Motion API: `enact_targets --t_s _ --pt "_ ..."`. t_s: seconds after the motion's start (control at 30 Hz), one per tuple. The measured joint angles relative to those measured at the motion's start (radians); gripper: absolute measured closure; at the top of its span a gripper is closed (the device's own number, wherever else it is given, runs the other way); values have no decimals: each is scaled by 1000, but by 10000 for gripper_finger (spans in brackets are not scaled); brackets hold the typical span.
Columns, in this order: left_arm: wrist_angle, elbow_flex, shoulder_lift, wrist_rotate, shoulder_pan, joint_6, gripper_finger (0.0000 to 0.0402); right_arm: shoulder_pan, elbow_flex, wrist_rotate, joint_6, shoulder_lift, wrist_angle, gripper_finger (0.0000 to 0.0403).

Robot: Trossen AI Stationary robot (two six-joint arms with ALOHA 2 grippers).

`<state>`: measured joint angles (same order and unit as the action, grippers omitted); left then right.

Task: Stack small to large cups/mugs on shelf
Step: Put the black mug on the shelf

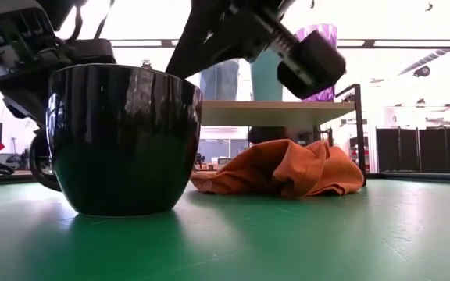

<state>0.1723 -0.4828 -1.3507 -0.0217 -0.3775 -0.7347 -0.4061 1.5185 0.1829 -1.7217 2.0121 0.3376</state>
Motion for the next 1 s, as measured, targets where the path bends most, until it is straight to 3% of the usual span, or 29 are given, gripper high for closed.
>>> enact_targets --t_s 0.33,0.57,0.83,1.0 --pt "3 0 -1 17 -51 -69 283 94 0 2 152 -2 2 394" --pt "1 0 5 48 -58 -48 283 74 34 20 200 -13 3 394" --pt "-8 0 27 173 -50 19 283 -44 87 53 -66 -16 283 394" --pt "-41 0 26 206 -22 44 283 -105 87 53 -225 -3 278 394"
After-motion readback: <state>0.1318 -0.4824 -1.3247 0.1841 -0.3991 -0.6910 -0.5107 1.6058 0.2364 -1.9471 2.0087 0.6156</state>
